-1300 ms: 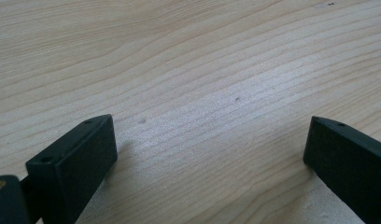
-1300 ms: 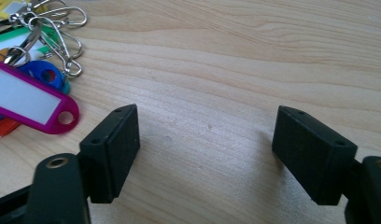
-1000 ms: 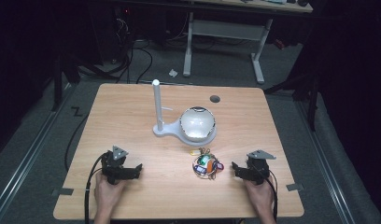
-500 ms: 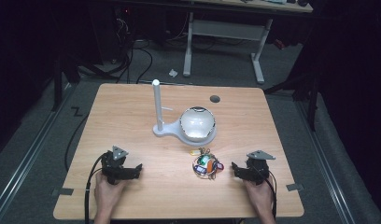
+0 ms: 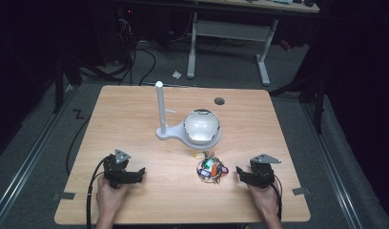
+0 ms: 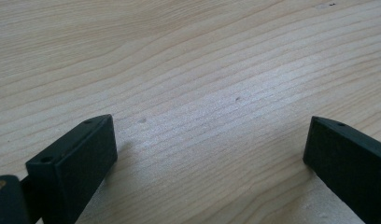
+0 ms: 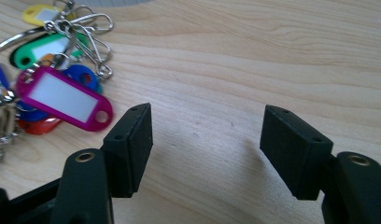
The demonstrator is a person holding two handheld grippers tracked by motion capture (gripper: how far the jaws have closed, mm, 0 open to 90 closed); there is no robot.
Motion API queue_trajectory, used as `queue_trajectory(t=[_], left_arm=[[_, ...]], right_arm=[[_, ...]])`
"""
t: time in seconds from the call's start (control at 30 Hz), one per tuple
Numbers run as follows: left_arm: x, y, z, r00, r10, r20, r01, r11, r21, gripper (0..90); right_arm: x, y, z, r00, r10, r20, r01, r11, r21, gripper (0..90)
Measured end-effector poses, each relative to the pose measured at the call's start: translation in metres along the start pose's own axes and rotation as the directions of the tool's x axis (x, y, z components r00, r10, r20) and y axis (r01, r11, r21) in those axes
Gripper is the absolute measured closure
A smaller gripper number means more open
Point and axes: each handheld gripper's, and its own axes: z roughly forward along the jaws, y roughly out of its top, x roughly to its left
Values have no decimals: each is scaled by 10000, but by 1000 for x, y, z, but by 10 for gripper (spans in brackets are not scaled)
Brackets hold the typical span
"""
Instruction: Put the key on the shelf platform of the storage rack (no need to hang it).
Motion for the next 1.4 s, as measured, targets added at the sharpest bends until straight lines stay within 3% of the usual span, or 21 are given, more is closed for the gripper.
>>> queue_trajectory(t=[0.3,0.63,0.9,1.4], left_arm=[[0,0,0,10000,12,1,-12,10000,-12,30],[0,0,0,10000,7,2,-7,10000,-14,32],[0,0,0,10000,-3,-2,3,10000,-24,33],[0,0,0,10000,2,-2,-2,10000,-31,33]], right_arm=[[14,15,-14,9967,-595,-543,570,9973,-464,374],[31,33,-18,9849,-1197,-1249,1117,9913,-691,386],[43,43,-9,9724,-1529,-1761,1443,9877,-606,389],[53,51,10,9627,-1779,-2038,1783,9838,-162,360]])
